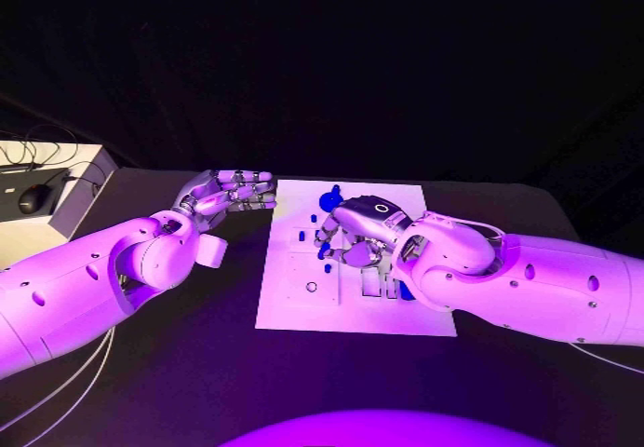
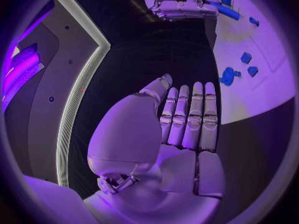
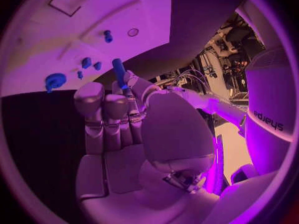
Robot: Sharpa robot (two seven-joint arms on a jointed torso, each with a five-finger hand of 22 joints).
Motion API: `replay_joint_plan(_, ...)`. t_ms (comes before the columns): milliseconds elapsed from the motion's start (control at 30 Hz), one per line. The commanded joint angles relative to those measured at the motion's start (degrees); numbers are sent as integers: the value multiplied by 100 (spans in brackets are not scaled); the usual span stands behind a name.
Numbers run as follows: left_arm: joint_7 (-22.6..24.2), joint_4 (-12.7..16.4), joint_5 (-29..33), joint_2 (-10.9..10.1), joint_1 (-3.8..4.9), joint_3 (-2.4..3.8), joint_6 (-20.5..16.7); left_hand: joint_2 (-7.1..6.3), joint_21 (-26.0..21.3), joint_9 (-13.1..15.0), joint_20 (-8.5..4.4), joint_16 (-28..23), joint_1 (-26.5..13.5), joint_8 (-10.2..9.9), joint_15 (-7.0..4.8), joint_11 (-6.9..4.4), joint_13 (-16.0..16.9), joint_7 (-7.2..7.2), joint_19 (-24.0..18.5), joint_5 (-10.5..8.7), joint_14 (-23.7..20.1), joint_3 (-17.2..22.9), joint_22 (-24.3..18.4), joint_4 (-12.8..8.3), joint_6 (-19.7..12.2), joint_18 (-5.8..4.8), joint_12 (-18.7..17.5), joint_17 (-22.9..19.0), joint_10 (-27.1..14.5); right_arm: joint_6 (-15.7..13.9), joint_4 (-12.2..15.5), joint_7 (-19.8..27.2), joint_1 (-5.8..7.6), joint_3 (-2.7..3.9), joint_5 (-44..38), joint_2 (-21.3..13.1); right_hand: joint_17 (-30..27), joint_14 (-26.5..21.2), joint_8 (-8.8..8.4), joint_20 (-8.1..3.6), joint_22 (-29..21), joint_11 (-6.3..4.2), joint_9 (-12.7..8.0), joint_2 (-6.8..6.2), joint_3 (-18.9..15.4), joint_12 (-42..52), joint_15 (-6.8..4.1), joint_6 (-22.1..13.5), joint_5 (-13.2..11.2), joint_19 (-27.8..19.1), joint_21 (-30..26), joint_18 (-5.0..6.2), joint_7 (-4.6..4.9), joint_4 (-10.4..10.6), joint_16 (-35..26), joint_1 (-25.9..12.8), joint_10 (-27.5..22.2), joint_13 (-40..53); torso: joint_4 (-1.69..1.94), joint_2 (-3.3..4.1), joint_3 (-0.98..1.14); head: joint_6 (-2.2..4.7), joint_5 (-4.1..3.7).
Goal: Assemble the parts on the task board
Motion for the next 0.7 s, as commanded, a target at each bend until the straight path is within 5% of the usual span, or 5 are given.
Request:
replay_joint_plan(33, 55, 7, 49, 25, -4, 5, 91, -8, -10, 3, 17, -17, 24, -4, -29, 10, 2, 22, 5, -19, -3, 32, -5, 1, 16, -19, -10, 0, 41, -24, -19, 128, -88, -18, -124, 143, -7, -6, 8, -31, 507, -155, 9, 205, 14, 19, -30, 3, 39, 315, -24, 96, 11, 15, -28, 244, 274, 14, 13, 1, -10, -8, 24)
replay_joint_plan(300, 56, 12, 50, 37, -6, 5, 94, -9, -8, 3, 15, -17, 22, -4, -29, 6, 2, 21, 9, -17, -4, 47, -29, -1, 20, -21, -9, 0, 52, 42, -193, 157, -311, -66, -185, 426, -17, -5, 8, -27, 500, -152, 10, 206, 22, 19, -28, -3, 42, 312, -51, 105, 14, 7, -44, 243, 268, 15, 2, 12, -10, -32, 82)
replay_joint_plan(700, 53, 18, 50, 27, -7, 5, 94, -9, -8, 3, 15, -17, 22, -4, -29, 6, 2, 21, 9, -17, -4, 47, -29, -1, 20, -21, -9, 0, 52, 169, -283, 141, -418, -113, -285, 503, -18, -1, 9, -23, 498, -151, 12, 210, 27, 19, -26, -5, 42, 312, -60, 109, 15, 2, -51, 237, 267, 15, -2, 9, -2, -82, 102)
